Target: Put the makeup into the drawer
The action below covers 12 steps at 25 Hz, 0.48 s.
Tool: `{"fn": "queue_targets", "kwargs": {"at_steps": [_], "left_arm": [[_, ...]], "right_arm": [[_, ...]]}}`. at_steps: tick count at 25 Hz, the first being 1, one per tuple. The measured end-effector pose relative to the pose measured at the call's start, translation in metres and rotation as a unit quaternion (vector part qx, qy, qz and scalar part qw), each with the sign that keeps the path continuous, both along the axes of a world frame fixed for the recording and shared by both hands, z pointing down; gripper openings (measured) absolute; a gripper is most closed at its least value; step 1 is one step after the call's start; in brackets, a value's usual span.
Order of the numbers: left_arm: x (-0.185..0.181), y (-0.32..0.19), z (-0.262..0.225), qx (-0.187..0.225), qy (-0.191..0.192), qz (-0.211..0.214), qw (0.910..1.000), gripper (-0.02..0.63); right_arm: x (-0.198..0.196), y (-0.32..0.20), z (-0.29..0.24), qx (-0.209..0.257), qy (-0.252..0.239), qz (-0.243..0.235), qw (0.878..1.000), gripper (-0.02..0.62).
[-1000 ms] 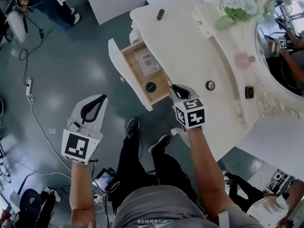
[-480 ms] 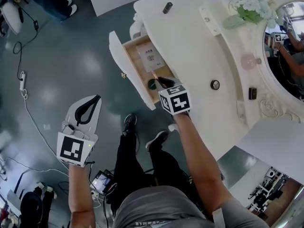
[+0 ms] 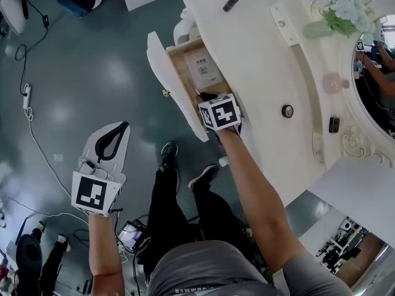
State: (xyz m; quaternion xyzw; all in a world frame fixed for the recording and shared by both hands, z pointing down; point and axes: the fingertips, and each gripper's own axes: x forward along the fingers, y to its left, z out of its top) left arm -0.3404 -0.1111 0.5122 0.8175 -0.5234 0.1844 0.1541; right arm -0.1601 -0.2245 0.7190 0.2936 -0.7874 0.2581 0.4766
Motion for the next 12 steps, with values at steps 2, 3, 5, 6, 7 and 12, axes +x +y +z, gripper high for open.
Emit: {"fn": "queue_targets", "kwargs": {"at_steps": [2,3,5,6,7,12], "left_arm": [[-0.003,0.0,0.002,0.002,-0.001,0.0,1.0,0.002],[-0.003,0.001,0.005,-0.005,0.001,-0.003,1.0,0.002],[-0.005,0.002,0.008,-0.015,0.003,-0.007,0.9999,0.002],[-0.005,0.002,0.008,-0.016,0.003,-0.007,0.9998,0.002],[-0.005,0.002,0.008,-0.015,0.003,-0.007,0.9999,0.002],[-0.001,0.001,0.002,-0.019,-0.008,-0.001,0.9998,0.002]], "right_arm": [[-0.002,-0.001,0.009,-0.01,0.005,-0.001,1.0,0.046],[-0.003,-0.001,0.013,-0.015,0.007,-0.001,1.0,0.046],[-0.004,-0.002,0.019,-0.022,0.011,0.0,1.0,0.046],[-0.004,-0.003,0.022,-0.026,0.012,0.0,1.0,0.046],[-0.004,-0.003,0.024,-0.029,0.013,0.001,0.999,0.046],[-0.007,-0.001,0.027,-0.044,0.0,0.001,0.999,0.054]]}}
